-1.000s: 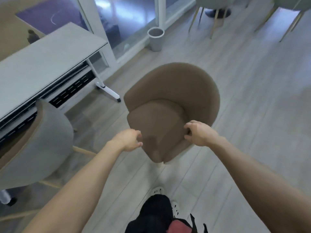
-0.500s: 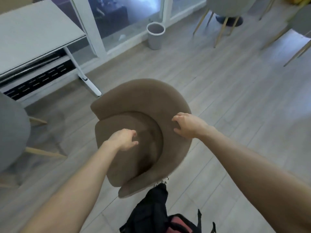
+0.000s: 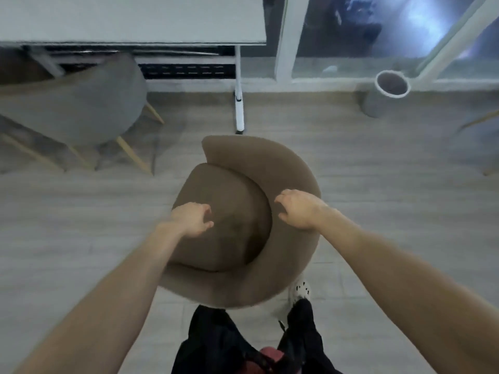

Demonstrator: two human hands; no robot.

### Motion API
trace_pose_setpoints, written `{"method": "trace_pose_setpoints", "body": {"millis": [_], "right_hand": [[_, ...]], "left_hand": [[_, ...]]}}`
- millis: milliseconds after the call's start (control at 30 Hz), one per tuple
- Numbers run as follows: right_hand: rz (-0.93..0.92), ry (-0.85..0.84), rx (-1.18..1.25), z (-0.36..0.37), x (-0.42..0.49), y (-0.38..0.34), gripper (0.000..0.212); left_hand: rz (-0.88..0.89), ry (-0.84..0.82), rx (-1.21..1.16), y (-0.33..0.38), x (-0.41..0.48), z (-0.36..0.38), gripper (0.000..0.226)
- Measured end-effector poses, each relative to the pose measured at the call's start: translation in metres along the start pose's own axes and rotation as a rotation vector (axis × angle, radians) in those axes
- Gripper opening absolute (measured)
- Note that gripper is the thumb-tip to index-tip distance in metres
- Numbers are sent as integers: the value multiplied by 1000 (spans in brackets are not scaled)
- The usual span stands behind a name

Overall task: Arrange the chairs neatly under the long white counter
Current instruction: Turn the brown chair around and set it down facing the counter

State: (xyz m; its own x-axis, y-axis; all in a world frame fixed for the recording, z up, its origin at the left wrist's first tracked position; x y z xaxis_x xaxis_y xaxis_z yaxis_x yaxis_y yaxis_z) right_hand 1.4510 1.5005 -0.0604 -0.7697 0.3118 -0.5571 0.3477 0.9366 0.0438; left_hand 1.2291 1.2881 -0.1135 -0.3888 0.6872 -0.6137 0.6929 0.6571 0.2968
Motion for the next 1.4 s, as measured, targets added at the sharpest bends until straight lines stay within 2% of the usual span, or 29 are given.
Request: {"method": "trace_pose_setpoints", "body": {"millis": [233, 533, 733, 867, 967, 1067, 1133, 1233, 1400], "right_hand": [[-311, -30, -114, 19, 11, 7, 51], [-429, -26, -253, 30, 0, 10, 57], [-500, 3, -328, 52, -6, 24, 95], [-564, -59, -453, 61, 13, 50, 123], [-650, 47, -565, 65, 43, 73, 115], [-738, 225, -574, 72, 58, 86, 96], [-757, 326, -506, 74, 60, 88, 86], [-735, 339, -449, 79, 57, 88, 79], [-656, 345, -373, 84, 51, 77, 75]], "left_hand": [[-291, 76, -225, 10, -86, 66, 53], [-409, 146, -413, 43, -137, 136, 50], [-344, 121, -550, 100, -120, 168, 85], [-324, 135, -513, 142, -98, 195, 111], [-448, 231, -456, 176, -80, 227, 123], [-618, 467, -460, 194, -63, 243, 103], [-625, 631, -424, 191, -59, 247, 89], [-589, 683, -421, 185, -61, 253, 81], [-506, 648, -410, 156, -63, 238, 77]]}}
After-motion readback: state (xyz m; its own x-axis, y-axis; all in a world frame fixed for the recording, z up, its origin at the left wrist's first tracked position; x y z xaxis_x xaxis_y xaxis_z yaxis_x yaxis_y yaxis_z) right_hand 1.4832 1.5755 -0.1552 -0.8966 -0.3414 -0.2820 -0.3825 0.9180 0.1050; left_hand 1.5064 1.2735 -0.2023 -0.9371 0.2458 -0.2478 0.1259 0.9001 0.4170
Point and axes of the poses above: each hand's wrist, its own x-axis towards the middle knuckle, its own z-axis out of the palm, y = z × x, the point moved 3 cm from there along x, towards the middle knuckle, and after that the axes turned 12 degrees about -x, right-handed, at the moved point
